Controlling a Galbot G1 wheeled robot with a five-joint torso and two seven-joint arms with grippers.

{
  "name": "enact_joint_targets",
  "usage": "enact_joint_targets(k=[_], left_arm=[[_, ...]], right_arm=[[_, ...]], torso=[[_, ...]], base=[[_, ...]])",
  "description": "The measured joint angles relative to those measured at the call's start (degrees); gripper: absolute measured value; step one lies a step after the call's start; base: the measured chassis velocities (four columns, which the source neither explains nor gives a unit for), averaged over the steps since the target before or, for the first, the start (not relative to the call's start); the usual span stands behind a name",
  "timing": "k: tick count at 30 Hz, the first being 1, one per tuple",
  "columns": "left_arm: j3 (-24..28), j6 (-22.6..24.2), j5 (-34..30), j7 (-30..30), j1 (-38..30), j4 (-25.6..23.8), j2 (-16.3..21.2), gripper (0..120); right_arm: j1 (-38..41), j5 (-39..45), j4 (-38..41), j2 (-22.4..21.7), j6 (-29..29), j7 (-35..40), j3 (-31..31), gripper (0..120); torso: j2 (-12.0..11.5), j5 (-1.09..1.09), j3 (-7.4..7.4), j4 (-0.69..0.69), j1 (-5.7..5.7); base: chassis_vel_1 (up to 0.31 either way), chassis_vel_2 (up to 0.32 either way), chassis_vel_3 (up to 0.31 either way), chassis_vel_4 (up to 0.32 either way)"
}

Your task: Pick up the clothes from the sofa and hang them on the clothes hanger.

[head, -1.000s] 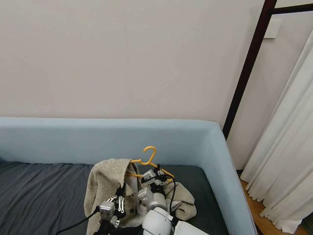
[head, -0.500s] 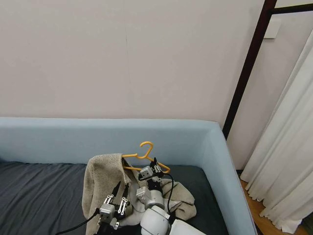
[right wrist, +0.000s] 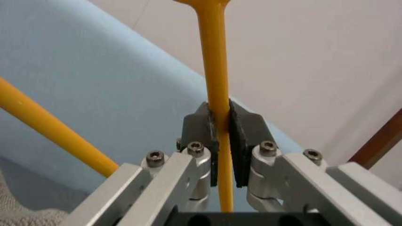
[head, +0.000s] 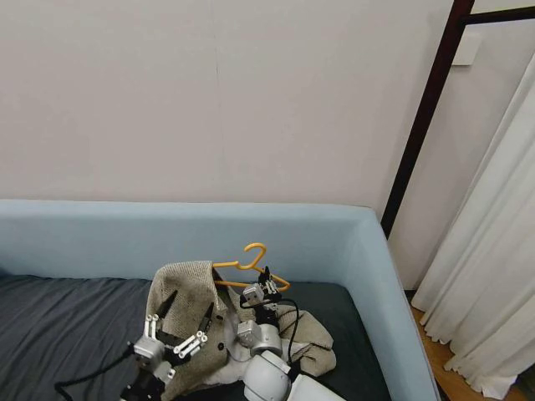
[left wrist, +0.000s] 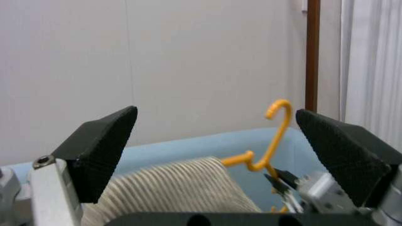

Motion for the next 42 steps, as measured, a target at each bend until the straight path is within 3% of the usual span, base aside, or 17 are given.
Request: enact_joint_targets(k=[2, 3, 5, 6, 11, 12, 16, 22, 29, 30, 33, 34, 37, 42], left_arm=[[-1.7, 1.9, -7.4, 2.4, -2.3, 1.7, 6.6, 100], [-1.7, 1.9, -7.4, 2.4, -2.3, 1.7, 6.6, 100], [-1.5, 3.4, -14.4, 7.4, -6.1, 4.5, 14.2, 100], [-1.5, 3.4, -14.4, 7.4, -6.1, 4.5, 14.2, 100], [0.7, 7.3, -24.7, 22.7, -13.7, 10.5, 26.1, 100], [0.7, 7.3, -24.7, 22.7, -13.7, 10.5, 26.1, 100], [1.8, 11.7, -29.2, 38.5, -18.3, 18.4, 33.5, 100], [3.9, 16.4, -28.6, 48.4, -22.7, 25.8, 35.8, 100], [8.7, 18.6, -26.0, 49.2, -27.3, 28.4, 34.6, 100], [10.1, 18.8, -25.6, 49.1, -29.0, 28.8, 34.0, 100], [22.6, 19.3, -23.1, 47.9, -40.9, 31.0, 29.5, 100], [22.6, 19.3, -23.1, 47.9, -40.9, 31.0, 29.5, 100], [33.0, 19.9, -21.3, 47.1, -51.5, 33.2, 25.0, 100], [38.4, 22.7, -18.7, 52.1, -58.4, 35.8, 22.1, 98]], right_arm=[[0.0, -1.6, -0.2, -0.1, 0.9, -0.3, 0.2, 5], [0.0, -1.6, -0.2, -0.1, 0.9, -0.3, 0.2, 5], [-0.1, -2.9, -0.4, -0.1, 1.5, -0.5, 0.3, 5], [-0.1, -2.9, -0.4, -0.1, 1.5, -0.5, 0.3, 5], [0.1, -6.1, -2.2, 1.4, 2.9, -0.9, 0.5, 5], [0.1, -6.1, -2.2, 1.4, 2.9, -0.9, 0.5, 5], [0.1, -6.9, -2.9, 1.9, 3.3, -0.9, 0.8, 5], [0.0, -7.2, -3.7, 2.5, 3.8, -1.0, 0.7, 5], [-0.2, -8.4, -3.7, 3.5, 4.0, -1.0, 0.4, 5], [-0.2, -8.8, -3.7, 3.6, 4.0, -1.0, 0.3, 5], [-0.3, -11.3, -3.7, 3.4, 4.6, -1.0, 0.1, 5], [-0.3, -11.3, -3.7, 3.4, 4.6, -1.0, 0.1, 5], [-0.4, -11.9, -3.6, 2.8, 4.8, -1.0, 0.1, 5], [-0.7, -12.0, -3.7, 2.9, 4.6, -0.9, 0.4, 5]], torso=[[0.0, -0.01, 0.0, 0.02, 0.0], [0.0, -0.01, 0.0, 0.02, 0.0], [0.0, -0.01, 0.0, 0.0, 0.0], [0.0, -0.01, 0.0, 0.0, 0.0], [0.0, -0.01, 0.01, 0.02, 0.0], [0.0, -0.01, 0.01, 0.02, 0.0], [0.0, 0.0, 0.01, 0.0, 0.0], [0.0, 0.0, 0.0, 0.02, 0.0], [0.0, 0.01, 0.0, 0.03, 0.0], [0.0, 0.0, 0.0, 0.03, 0.0], [0.0, 0.04, 0.0, 0.03, 0.0], [0.0, 0.04, 0.0, 0.03, 0.0], [0.0, -0.01, 0.0, -0.01, 0.0], [0.0, 0.01, 0.01, -0.01, 0.01]], base=[[0.0, 0.0, 0.0, 0.0], [0.0, 0.0, 0.0, 0.0], [0.0, 0.0, 0.0, 0.0], [0.0, 0.0, 0.0, 0.0], [0.0, 0.0, 0.0, 0.0], [0.0, 0.0, 0.0, 0.0], [0.0, 0.0, 0.0, 0.0], [0.0, 0.0, 0.0, 0.0], [0.0, 0.0, 0.0, 0.0], [0.0, 0.0, 0.0, 0.0], [0.0, 0.0, 0.0, 0.0], [0.0, 0.0, 0.0, 0.0], [0.0, 0.0, 0.0, 0.0], [0.0, 0.0, 0.0, 0.0]])
